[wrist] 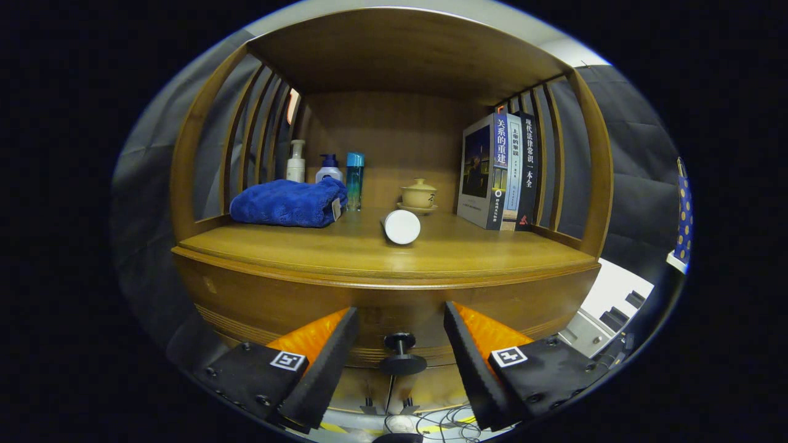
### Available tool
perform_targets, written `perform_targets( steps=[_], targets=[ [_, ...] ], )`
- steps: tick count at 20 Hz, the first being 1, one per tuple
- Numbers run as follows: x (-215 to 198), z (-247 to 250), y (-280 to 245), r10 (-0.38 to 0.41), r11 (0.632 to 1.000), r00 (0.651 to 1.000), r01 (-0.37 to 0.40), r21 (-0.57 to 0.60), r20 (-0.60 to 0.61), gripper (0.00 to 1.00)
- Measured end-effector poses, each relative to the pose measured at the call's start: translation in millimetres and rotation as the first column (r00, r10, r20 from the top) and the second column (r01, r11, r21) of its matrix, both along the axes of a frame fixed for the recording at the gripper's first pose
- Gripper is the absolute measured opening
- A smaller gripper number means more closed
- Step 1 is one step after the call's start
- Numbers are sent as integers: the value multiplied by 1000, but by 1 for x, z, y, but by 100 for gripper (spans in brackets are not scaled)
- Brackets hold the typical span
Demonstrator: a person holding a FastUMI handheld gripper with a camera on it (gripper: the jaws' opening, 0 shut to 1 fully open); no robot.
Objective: Pull open the drawer, take out the items inside it, and place them on the countertop above the cabinet.
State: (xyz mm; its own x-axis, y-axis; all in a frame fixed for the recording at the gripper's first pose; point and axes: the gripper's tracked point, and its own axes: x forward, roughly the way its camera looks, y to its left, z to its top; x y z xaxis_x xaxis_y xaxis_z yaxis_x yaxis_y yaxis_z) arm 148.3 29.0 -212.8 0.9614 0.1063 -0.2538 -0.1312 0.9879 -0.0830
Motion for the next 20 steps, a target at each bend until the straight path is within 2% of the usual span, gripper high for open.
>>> perform_targets(
  steps=[4, 8, 15, 20],
  targets=[
    [3, 18, -6, -11, 1000, 1000, 11, -6, 23, 98],
    [-9, 75, -13, -4, 1000, 996, 4, -4, 90, 98],
    [-55, 195, -24, 22, 1000, 979, -20, -13, 204, 98],
    [-82, 242, -14, 68, 998, 968, -68, -9, 240, 98]
  ],
)
